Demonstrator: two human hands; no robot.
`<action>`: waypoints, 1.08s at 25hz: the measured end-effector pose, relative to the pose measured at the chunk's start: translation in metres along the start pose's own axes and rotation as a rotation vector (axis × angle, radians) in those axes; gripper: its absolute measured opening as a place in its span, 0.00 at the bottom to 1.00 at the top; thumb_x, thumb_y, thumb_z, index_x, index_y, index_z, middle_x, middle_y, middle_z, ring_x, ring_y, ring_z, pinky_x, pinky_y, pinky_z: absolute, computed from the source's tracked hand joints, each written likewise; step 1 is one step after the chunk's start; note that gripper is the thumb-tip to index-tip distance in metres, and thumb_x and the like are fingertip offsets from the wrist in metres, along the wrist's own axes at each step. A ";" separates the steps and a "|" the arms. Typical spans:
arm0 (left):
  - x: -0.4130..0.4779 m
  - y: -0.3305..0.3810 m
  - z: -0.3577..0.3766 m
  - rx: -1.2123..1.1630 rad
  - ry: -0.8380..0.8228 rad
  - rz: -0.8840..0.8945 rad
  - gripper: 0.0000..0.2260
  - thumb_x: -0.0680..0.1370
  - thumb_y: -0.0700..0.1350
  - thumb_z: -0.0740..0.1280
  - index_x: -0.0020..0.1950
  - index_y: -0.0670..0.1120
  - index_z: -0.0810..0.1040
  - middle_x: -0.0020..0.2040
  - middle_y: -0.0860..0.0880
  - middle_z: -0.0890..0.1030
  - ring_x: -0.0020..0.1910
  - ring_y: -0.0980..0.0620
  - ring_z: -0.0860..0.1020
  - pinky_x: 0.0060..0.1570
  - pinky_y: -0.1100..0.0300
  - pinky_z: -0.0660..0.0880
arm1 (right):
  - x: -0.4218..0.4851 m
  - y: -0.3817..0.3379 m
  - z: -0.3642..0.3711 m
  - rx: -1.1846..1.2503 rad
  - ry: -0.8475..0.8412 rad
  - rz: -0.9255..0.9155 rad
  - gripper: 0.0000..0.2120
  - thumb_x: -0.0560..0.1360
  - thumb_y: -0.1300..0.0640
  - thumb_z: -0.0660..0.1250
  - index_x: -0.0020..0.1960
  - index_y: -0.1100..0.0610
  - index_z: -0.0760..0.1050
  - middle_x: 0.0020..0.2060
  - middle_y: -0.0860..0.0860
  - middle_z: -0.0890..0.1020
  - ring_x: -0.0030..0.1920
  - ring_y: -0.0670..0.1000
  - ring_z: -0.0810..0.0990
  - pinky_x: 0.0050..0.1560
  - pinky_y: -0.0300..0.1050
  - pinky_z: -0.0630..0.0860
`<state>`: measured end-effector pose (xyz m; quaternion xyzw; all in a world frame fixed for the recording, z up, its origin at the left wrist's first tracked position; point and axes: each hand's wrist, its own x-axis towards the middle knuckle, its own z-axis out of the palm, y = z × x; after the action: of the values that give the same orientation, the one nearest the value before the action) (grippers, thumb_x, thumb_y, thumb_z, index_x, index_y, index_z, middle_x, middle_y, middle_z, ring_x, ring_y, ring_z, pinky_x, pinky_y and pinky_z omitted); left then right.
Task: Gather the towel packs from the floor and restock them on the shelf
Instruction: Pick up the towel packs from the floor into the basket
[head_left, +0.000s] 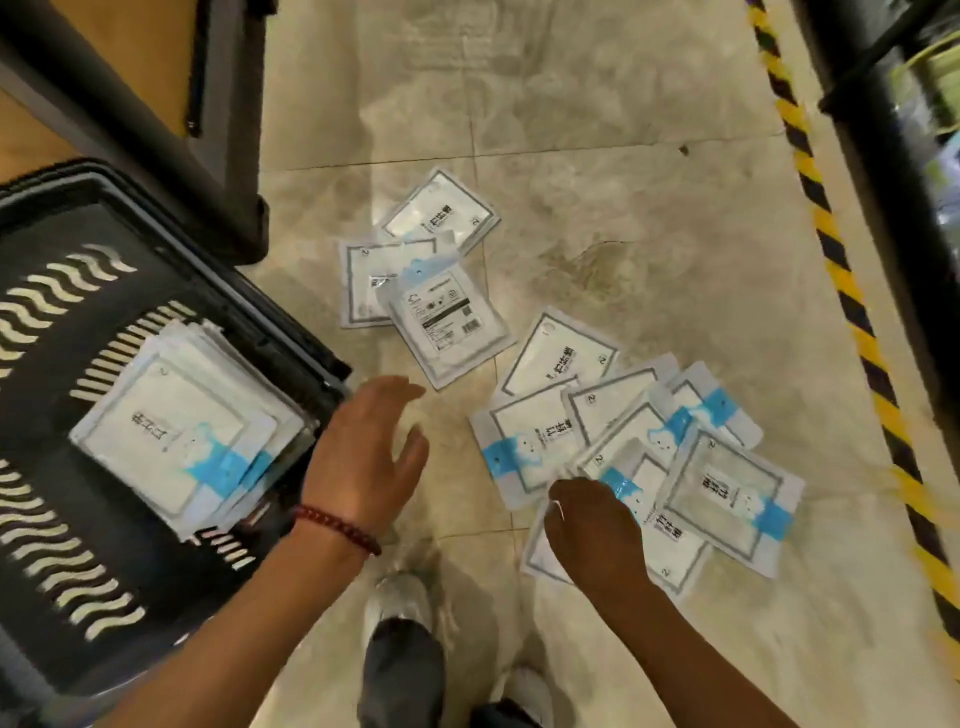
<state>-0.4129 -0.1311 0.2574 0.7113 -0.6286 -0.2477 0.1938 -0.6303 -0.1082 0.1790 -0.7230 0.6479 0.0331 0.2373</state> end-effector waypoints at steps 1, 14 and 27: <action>0.005 0.013 0.027 -0.012 -0.086 0.049 0.16 0.74 0.47 0.60 0.59 0.43 0.77 0.57 0.44 0.78 0.55 0.45 0.77 0.56 0.56 0.71 | -0.002 0.021 0.011 0.032 -0.070 0.117 0.07 0.72 0.61 0.62 0.43 0.57 0.79 0.40 0.53 0.82 0.43 0.56 0.81 0.39 0.48 0.76; 0.117 -0.113 0.322 0.184 -0.424 -0.102 0.22 0.76 0.48 0.65 0.70 0.46 0.68 0.67 0.44 0.71 0.65 0.46 0.70 0.61 0.59 0.66 | 0.125 0.155 0.212 0.015 0.168 0.423 0.17 0.71 0.48 0.69 0.53 0.59 0.74 0.48 0.56 0.78 0.51 0.57 0.76 0.46 0.49 0.73; 0.150 -0.135 0.348 0.254 -0.495 -0.102 0.15 0.71 0.57 0.71 0.50 0.48 0.76 0.48 0.50 0.79 0.43 0.52 0.74 0.41 0.60 0.70 | 0.191 0.159 0.225 -0.122 0.259 0.234 0.27 0.56 0.54 0.81 0.52 0.61 0.77 0.45 0.56 0.80 0.43 0.57 0.79 0.35 0.45 0.73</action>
<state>-0.5000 -0.2496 -0.1173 0.6784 -0.6464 -0.3424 -0.0689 -0.6928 -0.2052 -0.1360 -0.6539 0.7495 0.0063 0.1024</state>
